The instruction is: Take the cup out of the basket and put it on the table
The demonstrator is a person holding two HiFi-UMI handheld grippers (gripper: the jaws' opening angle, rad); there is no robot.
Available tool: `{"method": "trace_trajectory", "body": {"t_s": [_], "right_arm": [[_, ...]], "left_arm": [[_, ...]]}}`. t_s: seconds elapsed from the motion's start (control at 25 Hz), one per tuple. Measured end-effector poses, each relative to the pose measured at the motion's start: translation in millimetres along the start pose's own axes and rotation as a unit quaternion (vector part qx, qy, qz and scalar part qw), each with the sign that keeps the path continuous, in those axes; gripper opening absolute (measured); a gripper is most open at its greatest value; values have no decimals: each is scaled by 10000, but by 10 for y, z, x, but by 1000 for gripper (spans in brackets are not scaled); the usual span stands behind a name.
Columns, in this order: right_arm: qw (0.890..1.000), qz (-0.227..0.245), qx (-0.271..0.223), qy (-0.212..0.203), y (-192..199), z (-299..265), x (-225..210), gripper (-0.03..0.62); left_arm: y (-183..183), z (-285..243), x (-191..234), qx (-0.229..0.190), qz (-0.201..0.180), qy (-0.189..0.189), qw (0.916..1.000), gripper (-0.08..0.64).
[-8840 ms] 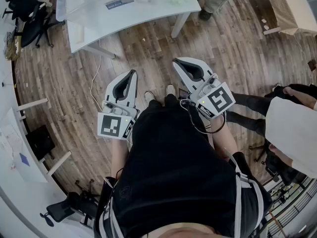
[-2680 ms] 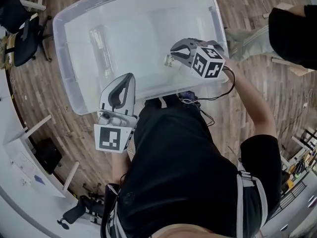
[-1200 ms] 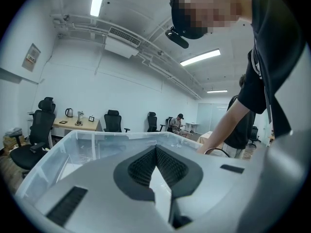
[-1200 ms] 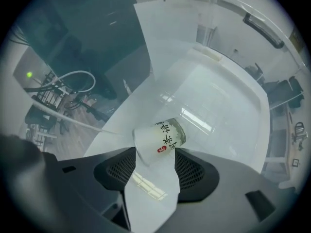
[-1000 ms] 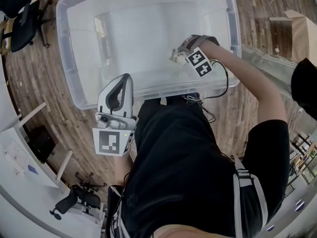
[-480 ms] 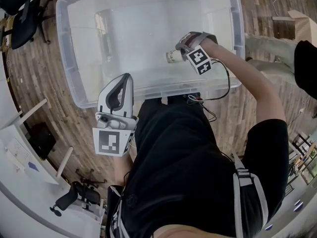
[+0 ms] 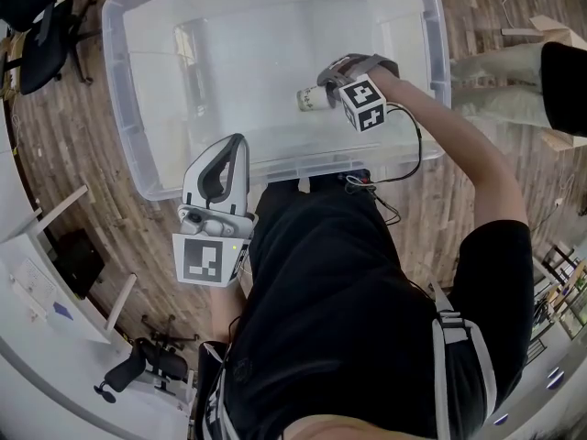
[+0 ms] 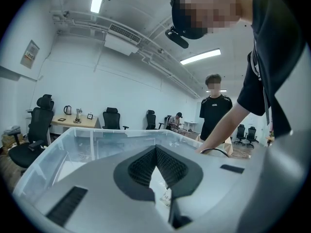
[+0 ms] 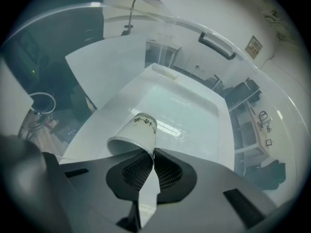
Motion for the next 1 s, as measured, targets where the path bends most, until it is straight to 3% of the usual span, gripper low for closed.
{"method": "trace_trajectory", "body": {"t_s": [0.44,0.68,1.0], "right_arm": [[9899,-1379,-86,331,43,283,-315,26],[9830,-1749,-108,556,-42,560,-389,25],[9617,-2531,-473,942,-188,1011,-419,25]], "left_arm": [[16,58,-6,-57,-57,49,10000,17],[10,82,-40,-93,-108,128,9998,18],[52,73,-85,-70,-173,248,9995,17]]}}
Point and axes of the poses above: the fingertips, and each gripper's own axes: z backward along the fingers, x to its left, y out of its underside, the point moved 8 cm from there along z, backward along the fingers, and after that the axes turned 6 degrees about x, right-handed, at the moved point
